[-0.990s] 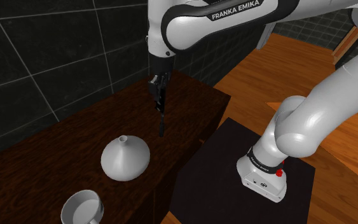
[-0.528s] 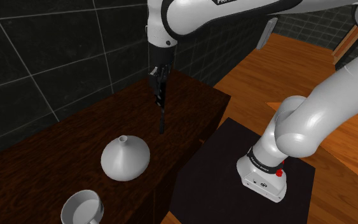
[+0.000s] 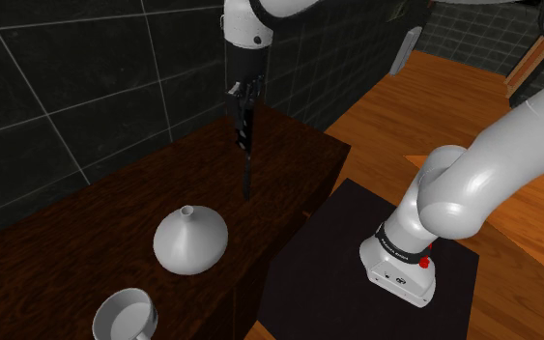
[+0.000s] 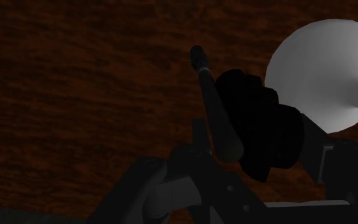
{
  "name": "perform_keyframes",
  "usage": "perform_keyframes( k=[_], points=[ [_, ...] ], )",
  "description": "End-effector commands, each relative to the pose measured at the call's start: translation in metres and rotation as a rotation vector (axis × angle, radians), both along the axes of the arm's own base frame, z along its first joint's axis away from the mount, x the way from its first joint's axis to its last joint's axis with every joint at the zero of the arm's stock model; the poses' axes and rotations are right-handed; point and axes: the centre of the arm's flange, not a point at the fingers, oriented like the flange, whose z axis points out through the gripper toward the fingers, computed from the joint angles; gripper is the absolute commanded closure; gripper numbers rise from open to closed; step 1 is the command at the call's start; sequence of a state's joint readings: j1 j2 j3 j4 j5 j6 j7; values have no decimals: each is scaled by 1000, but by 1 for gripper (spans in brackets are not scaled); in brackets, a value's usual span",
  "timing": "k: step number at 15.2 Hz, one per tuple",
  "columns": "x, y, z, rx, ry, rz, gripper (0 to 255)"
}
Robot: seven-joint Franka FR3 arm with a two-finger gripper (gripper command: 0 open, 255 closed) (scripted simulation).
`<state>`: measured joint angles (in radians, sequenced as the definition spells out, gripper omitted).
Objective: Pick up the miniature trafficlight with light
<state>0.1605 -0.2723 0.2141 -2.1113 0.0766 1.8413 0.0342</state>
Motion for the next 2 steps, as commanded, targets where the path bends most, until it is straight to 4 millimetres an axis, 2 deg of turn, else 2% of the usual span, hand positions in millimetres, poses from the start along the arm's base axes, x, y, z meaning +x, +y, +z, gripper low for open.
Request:
perform_keyframes(
  k=[1, 2],
  points=[
    [0, 0, 7, 0, 0, 0, 255],
    [0, 0, 7, 0, 0, 0, 255]
  ],
)
